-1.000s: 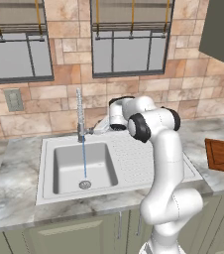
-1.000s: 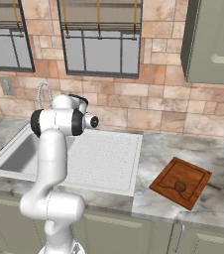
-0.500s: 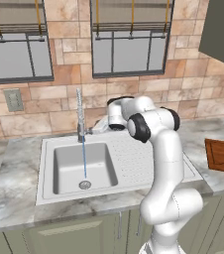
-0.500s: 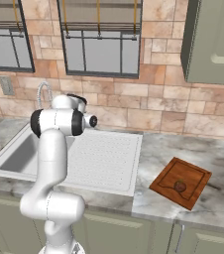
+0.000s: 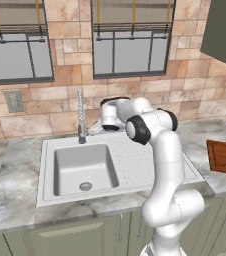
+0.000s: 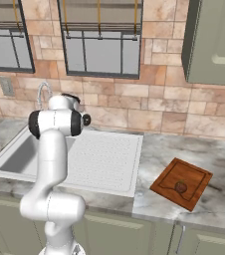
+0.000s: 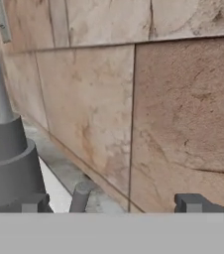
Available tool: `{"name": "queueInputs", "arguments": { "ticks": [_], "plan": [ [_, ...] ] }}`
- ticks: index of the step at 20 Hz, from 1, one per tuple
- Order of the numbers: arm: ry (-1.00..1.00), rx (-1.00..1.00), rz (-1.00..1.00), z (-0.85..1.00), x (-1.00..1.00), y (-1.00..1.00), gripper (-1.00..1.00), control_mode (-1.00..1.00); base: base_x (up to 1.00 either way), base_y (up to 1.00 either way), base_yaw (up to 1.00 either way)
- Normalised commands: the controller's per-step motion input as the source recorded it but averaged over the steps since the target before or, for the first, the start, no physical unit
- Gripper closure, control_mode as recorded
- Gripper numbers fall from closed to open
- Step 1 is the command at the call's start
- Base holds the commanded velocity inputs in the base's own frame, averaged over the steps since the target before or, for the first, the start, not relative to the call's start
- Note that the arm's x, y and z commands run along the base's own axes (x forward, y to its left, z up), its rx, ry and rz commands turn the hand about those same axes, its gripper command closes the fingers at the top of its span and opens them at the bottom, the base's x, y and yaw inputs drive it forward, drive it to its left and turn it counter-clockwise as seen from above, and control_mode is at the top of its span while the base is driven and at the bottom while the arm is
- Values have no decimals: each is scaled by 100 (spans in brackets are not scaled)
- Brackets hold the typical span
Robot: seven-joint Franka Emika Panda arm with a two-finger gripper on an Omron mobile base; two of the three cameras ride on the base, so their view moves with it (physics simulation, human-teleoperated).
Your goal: Pick the pear from the sink and place it on the cutting board to airdry. Then turn off the sink faucet.
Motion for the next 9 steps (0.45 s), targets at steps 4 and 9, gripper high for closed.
{"name": "queueInputs", "arguments": {
  "ticks": [4,9],
  "plan": [
    [0,-12,0,0,49,100,-100,-100,0,0,0],
    [0,-7,3,-11,35,61,-100,-100,0,0,0]
  ]
}}
